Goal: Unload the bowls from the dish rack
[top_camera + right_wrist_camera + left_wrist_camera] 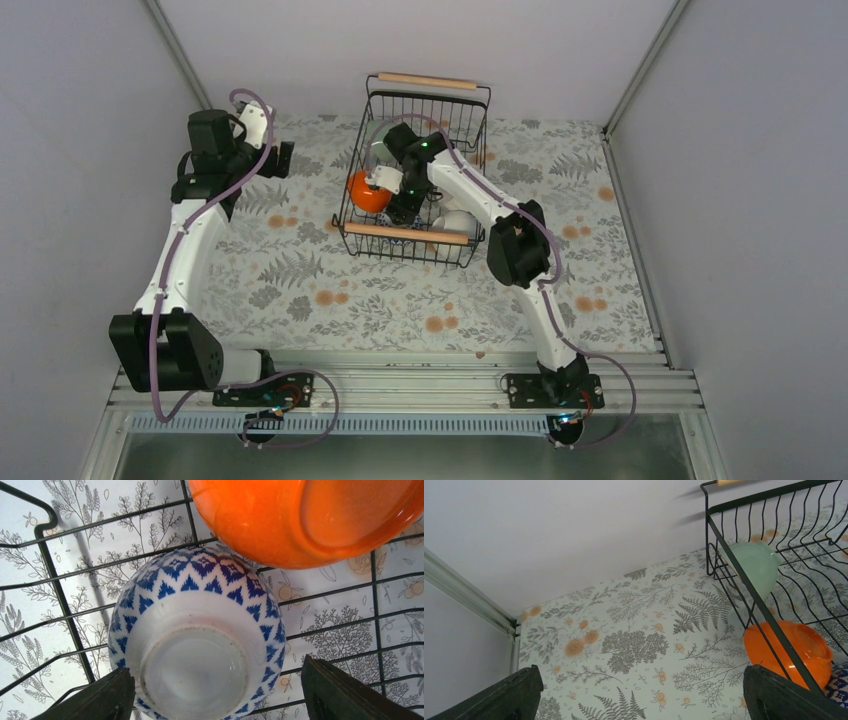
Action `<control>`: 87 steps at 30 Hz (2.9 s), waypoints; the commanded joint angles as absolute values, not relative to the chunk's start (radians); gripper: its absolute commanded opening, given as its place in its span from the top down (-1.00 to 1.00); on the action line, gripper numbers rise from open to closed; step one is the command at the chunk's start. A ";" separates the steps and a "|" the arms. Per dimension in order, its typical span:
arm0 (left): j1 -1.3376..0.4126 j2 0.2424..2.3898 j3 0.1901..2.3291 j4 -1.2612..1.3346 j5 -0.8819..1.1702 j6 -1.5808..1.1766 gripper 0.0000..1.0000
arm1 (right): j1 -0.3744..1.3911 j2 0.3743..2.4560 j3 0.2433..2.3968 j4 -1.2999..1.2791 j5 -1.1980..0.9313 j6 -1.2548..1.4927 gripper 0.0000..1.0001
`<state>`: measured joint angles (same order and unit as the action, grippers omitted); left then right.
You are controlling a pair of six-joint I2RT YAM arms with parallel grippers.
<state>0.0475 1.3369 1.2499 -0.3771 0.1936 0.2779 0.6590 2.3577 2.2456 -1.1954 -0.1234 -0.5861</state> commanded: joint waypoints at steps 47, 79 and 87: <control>0.046 1.318 1.247 -0.418 0.357 0.321 -1.00 | 0.657 2.363 2.188 -1.285 -0.032 -0.575 -0.12; 0.046 1.337 1.264 -0.443 0.422 0.331 -1.00 | 0.635 2.303 2.093 -1.286 0.056 -0.571 0.38; 0.046 1.338 1.268 -0.446 0.431 0.333 -1.00 | 0.621 2.323 2.163 -1.285 0.035 -0.561 0.66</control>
<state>0.0475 1.3361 1.2453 -0.4438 0.4042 0.3256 0.6445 2.2913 2.1345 -1.2270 -0.0254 -0.5671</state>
